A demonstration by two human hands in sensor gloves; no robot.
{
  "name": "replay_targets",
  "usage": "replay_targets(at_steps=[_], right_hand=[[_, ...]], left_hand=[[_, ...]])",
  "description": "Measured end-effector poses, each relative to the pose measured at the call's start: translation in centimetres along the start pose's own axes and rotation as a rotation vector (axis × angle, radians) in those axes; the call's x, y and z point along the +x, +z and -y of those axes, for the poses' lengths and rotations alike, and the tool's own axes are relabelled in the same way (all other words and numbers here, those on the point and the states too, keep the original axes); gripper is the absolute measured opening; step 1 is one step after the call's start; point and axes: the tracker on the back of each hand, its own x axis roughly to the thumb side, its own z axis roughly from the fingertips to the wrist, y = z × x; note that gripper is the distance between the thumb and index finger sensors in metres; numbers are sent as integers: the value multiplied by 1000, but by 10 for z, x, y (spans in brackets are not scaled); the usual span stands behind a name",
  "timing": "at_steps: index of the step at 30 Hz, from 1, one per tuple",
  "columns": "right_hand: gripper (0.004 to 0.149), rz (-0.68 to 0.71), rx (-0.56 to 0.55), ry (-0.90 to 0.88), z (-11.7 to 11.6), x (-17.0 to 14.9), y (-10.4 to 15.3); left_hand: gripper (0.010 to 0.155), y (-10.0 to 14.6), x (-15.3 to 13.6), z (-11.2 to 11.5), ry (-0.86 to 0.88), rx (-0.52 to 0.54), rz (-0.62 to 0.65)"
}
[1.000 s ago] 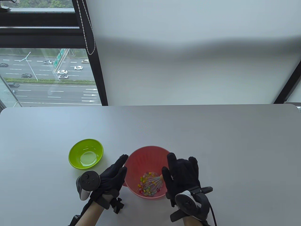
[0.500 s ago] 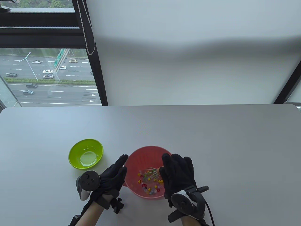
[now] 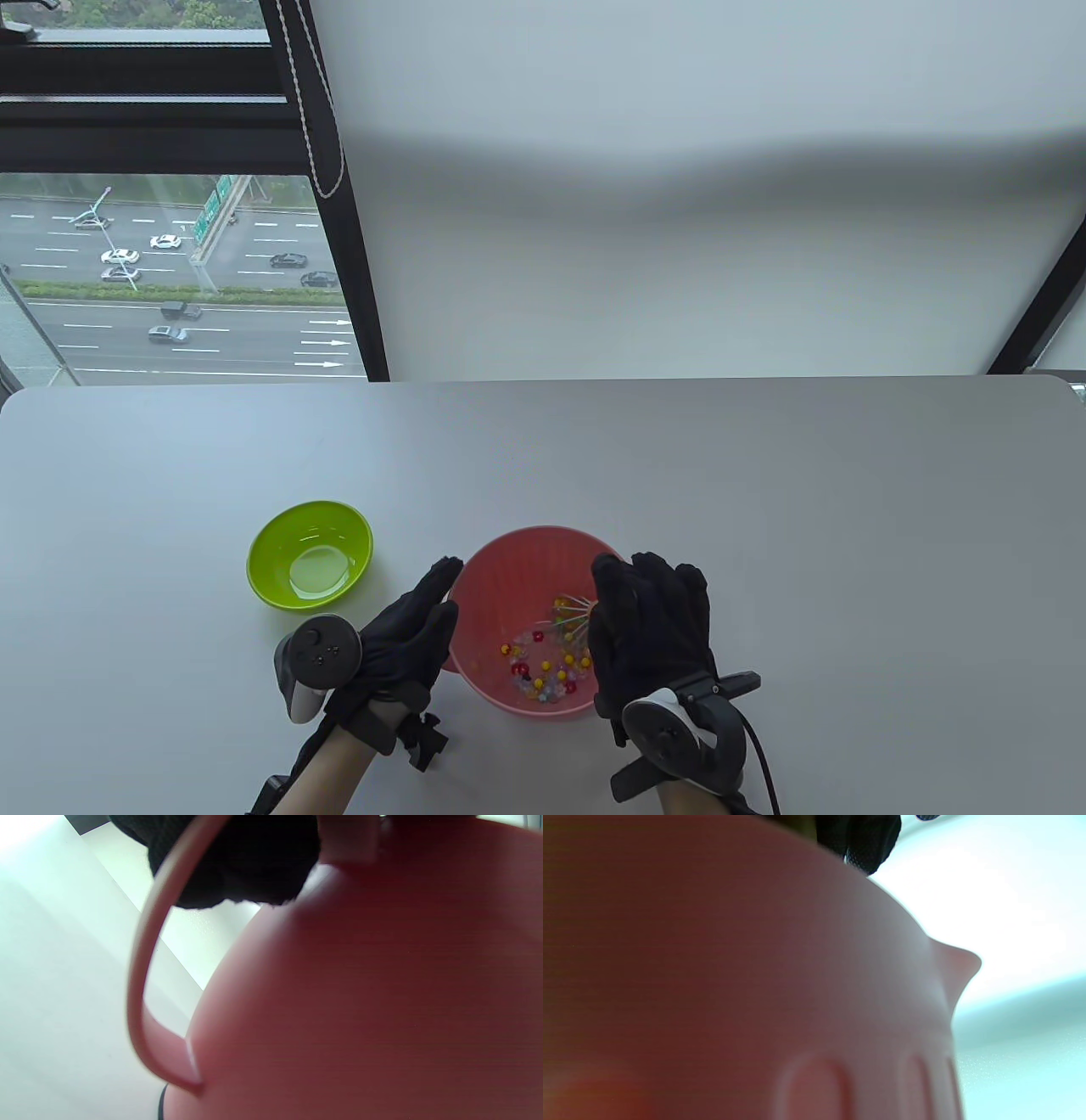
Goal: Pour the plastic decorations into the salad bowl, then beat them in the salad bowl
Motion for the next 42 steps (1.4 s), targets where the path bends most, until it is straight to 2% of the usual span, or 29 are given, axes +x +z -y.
replay_targets(at_steps=[13,25,42], right_hand=[[57,-35,-57,-13,9,-9,0],[63,15,-11,-17,1,5,0],[55,38,-25,58,2,6,0]], left_hand=[[70,0,0,0,5,-1,-1],[70,0,0,0,5,-2,-2],[70,0,0,0,5,-2,-2]])
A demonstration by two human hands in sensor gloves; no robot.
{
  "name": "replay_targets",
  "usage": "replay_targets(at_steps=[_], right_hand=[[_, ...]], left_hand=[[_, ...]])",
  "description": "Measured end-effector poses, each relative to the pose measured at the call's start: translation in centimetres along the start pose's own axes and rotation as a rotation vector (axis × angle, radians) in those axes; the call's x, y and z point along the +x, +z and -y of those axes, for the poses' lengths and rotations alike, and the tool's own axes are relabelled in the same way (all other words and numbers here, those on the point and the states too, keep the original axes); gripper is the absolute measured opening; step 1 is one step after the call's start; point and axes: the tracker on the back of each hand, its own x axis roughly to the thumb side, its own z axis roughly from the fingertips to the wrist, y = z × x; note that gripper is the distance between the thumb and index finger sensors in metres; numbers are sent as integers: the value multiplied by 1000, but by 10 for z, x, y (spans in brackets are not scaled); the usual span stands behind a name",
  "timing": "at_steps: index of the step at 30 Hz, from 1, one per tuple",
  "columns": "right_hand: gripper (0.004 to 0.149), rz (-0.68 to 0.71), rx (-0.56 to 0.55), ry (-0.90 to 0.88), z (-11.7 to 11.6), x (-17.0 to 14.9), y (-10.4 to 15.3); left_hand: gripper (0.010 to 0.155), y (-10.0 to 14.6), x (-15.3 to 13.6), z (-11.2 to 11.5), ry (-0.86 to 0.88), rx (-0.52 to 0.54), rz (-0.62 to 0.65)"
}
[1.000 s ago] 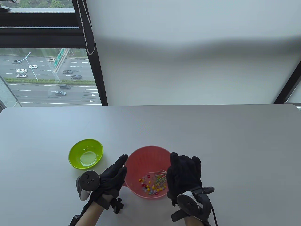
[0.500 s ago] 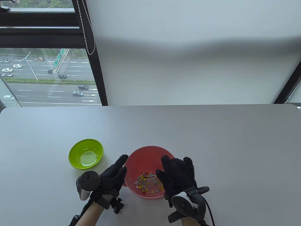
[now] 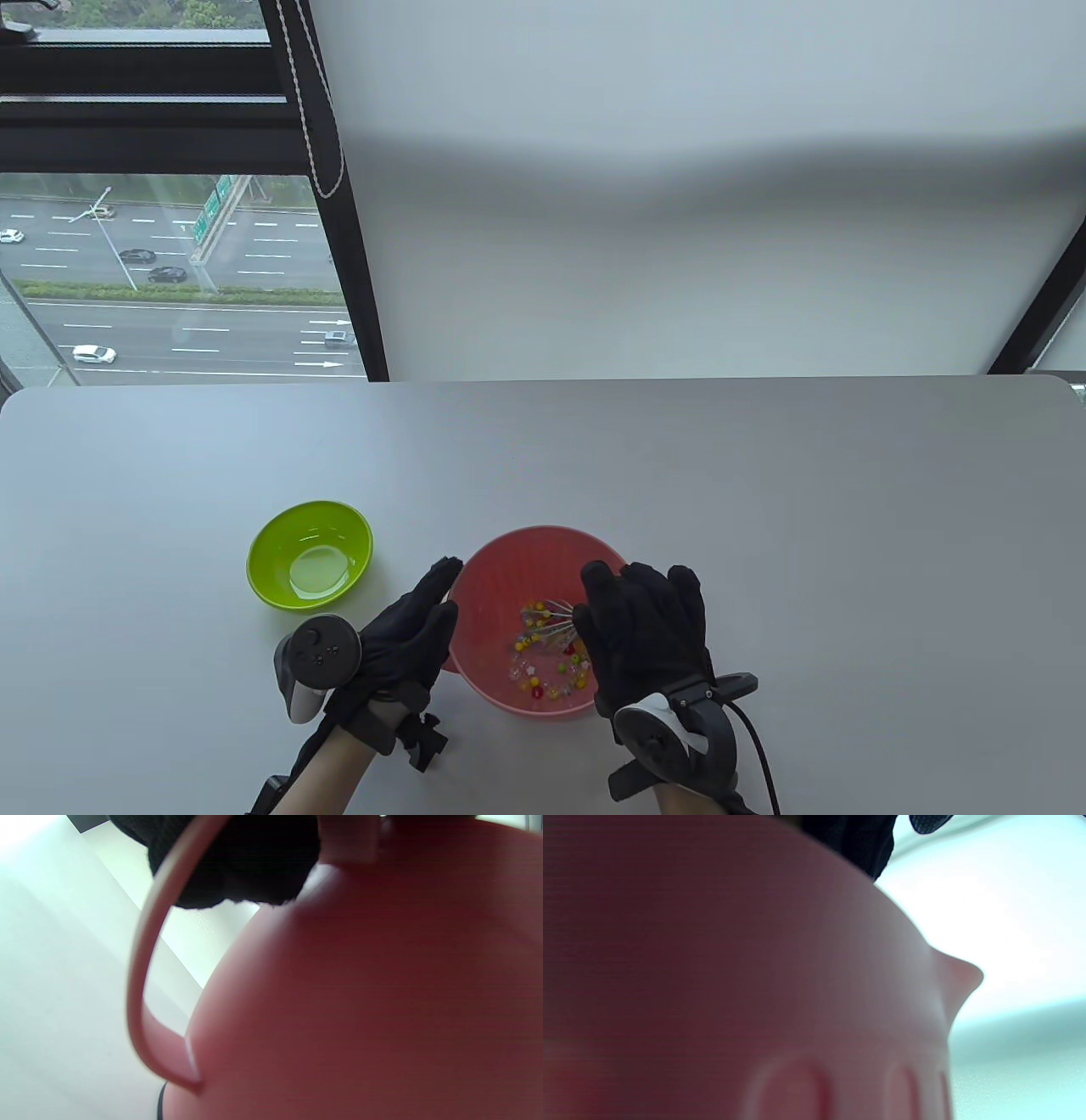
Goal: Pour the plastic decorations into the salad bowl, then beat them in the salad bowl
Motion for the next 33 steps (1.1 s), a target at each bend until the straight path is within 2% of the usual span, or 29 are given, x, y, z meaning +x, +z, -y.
replay_targets(at_steps=[15,19,23,33], right_hand=[[52,-54,-51,-30,13,-10,-3],[52,-86,-19,-88,10,-11,-4],[54,-75,58,-113,1,-6,-4],[55,-20,44,-35,1,3,-3]], left_hand=[[70,0,0,0,0,0,0],[70,0,0,0,0,0,0],[70,0,0,0,0,0,0],[70,0,0,0,0,1,-2]])
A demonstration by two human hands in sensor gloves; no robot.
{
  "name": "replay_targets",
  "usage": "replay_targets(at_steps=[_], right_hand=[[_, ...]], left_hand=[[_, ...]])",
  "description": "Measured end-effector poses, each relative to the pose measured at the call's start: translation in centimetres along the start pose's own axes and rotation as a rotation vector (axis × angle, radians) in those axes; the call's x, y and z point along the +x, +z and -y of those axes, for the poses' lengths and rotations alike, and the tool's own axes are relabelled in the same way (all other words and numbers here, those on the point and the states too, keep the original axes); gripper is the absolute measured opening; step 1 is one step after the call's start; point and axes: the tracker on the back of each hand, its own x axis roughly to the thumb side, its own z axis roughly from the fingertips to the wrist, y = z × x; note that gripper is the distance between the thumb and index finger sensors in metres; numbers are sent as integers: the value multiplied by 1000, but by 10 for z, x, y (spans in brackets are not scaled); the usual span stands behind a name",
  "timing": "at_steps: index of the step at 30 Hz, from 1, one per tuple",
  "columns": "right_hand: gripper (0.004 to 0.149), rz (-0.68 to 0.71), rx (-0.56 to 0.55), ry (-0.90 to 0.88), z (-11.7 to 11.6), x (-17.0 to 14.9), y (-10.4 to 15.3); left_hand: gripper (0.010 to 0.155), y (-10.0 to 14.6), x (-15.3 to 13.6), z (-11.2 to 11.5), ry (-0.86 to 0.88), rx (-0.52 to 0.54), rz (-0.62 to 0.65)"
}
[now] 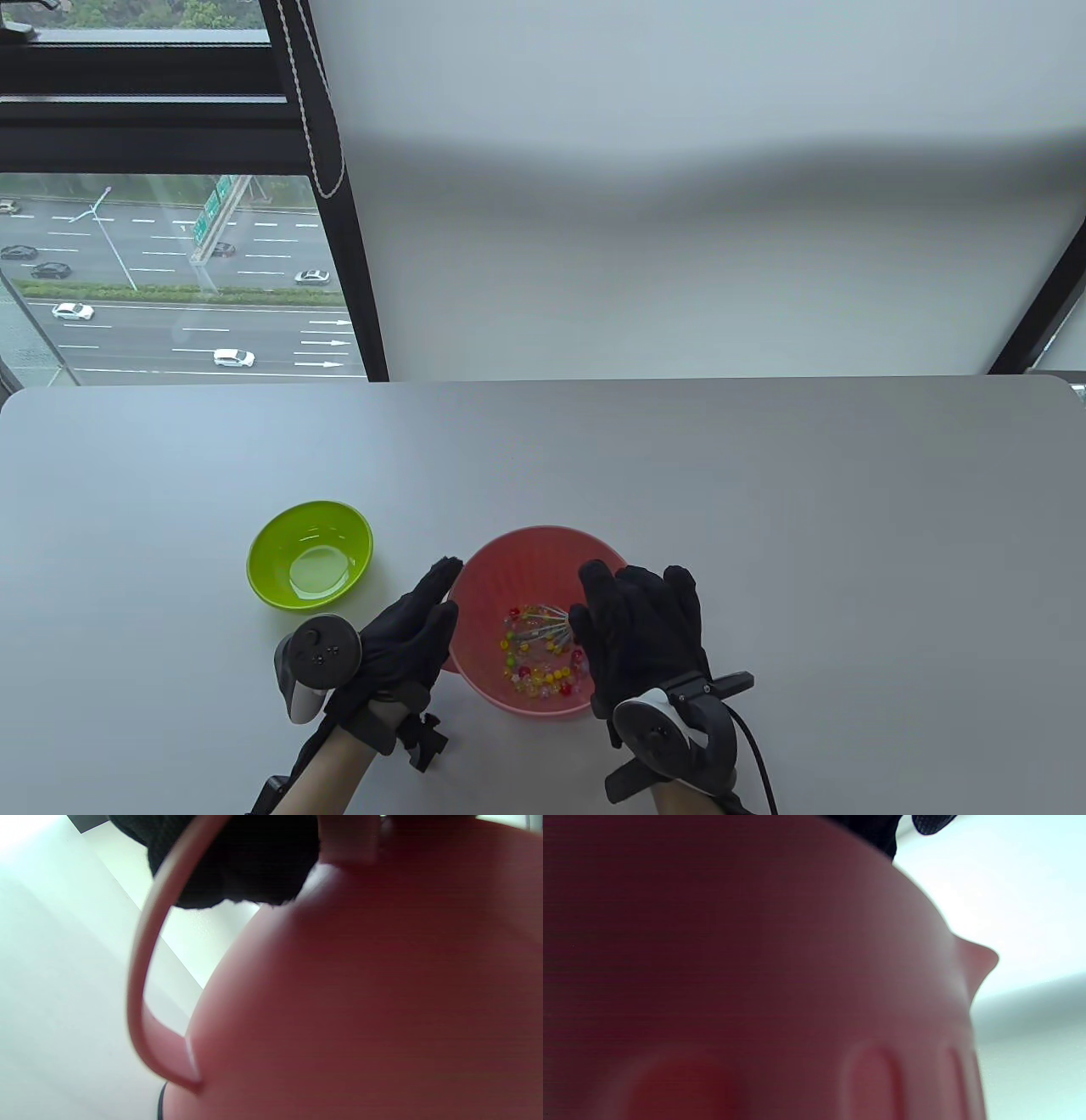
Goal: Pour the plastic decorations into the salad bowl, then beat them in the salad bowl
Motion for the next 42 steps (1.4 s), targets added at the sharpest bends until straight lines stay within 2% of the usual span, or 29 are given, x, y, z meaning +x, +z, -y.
replay_targets(at_steps=[22,35,42], right_hand=[[52,-48,-72,15,16,-15,-2],[52,-70,-18,-94,6,-9,-1],[66,-21,55,-21,-4,0,0]], left_hand=[[70,0,0,0,5,-1,-1],[70,0,0,0,6,-3,-2],[70,0,0,0,7,-3,-3]])
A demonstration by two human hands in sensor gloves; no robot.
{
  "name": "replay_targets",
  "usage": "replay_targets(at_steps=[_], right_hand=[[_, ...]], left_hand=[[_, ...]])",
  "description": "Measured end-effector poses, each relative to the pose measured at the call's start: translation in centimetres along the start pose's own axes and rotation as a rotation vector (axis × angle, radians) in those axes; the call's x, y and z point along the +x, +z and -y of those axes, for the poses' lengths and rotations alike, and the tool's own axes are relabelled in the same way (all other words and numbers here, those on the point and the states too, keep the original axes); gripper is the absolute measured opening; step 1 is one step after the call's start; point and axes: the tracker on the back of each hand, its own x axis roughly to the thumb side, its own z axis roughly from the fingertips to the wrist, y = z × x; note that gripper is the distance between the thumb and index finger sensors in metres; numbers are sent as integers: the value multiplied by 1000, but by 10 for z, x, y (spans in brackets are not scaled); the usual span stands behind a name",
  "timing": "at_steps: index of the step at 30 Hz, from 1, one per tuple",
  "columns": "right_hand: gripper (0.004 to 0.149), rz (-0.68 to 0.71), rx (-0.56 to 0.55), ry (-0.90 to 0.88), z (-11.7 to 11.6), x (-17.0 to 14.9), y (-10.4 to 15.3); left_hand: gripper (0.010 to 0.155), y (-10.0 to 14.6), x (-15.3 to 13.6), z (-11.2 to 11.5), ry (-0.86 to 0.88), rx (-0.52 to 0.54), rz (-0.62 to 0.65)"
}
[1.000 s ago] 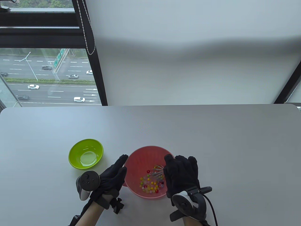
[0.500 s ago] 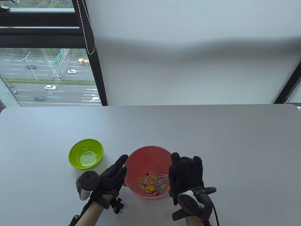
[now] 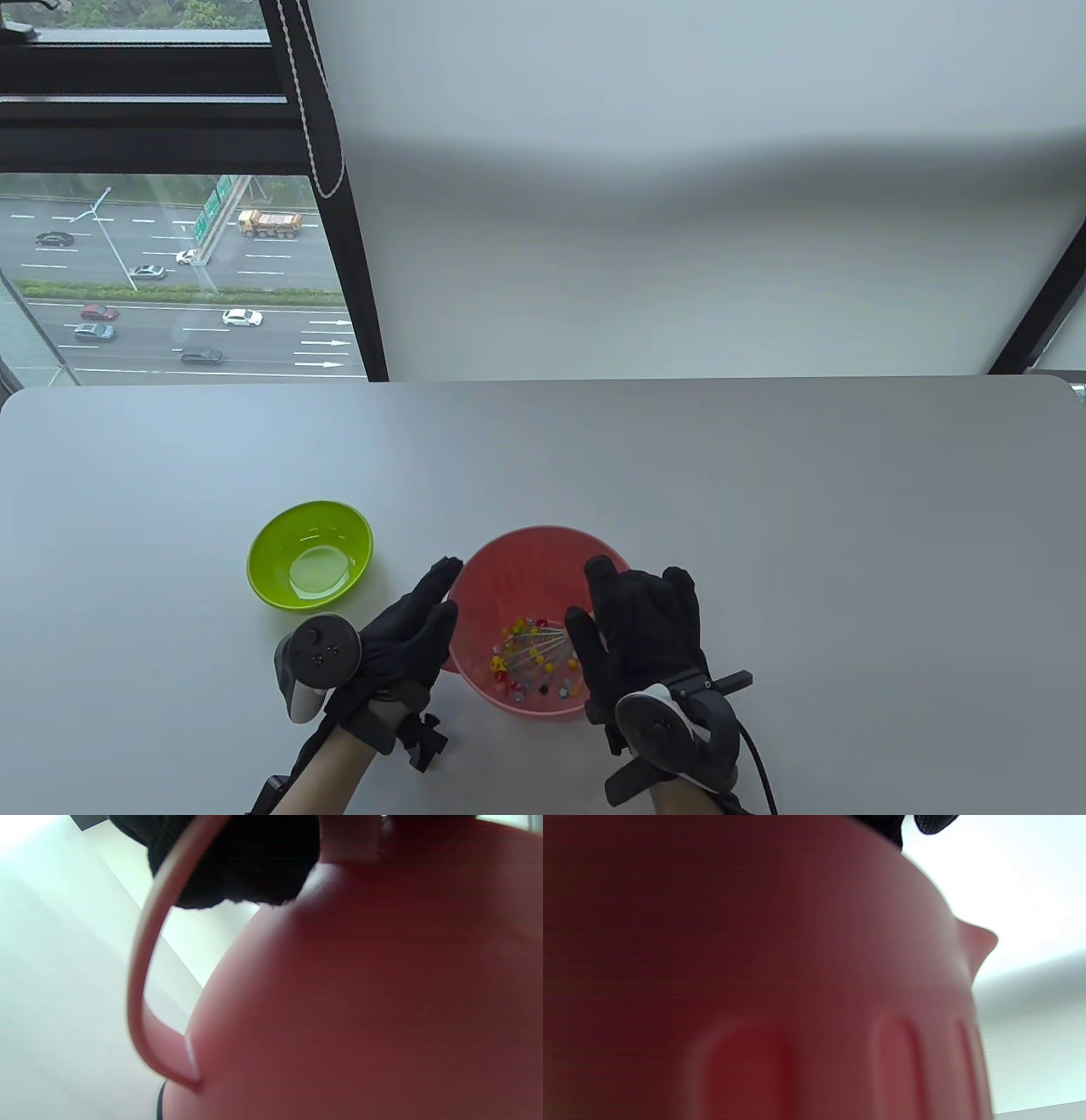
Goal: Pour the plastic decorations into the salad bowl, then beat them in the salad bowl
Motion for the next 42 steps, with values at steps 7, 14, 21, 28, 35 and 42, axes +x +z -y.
replay_targets(at_steps=[7,14,21,28,35,42], right_hand=[[66,48,-36,74,-2,6,2],[62,51,-53,107,0,4,2],[59,39,-83,118,8,0,0],[56,5,-113,75,15,-5,0],[56,-60,-90,0,16,-5,-1],[61,-61,-32,-22,4,2,0]], left_hand=[[70,0,0,0,-1,1,0],[70,0,0,0,0,1,1],[70,0,0,0,0,0,1],[70,0,0,0,0,0,1],[70,0,0,0,0,1,1],[70,0,0,0,0,1,0]])
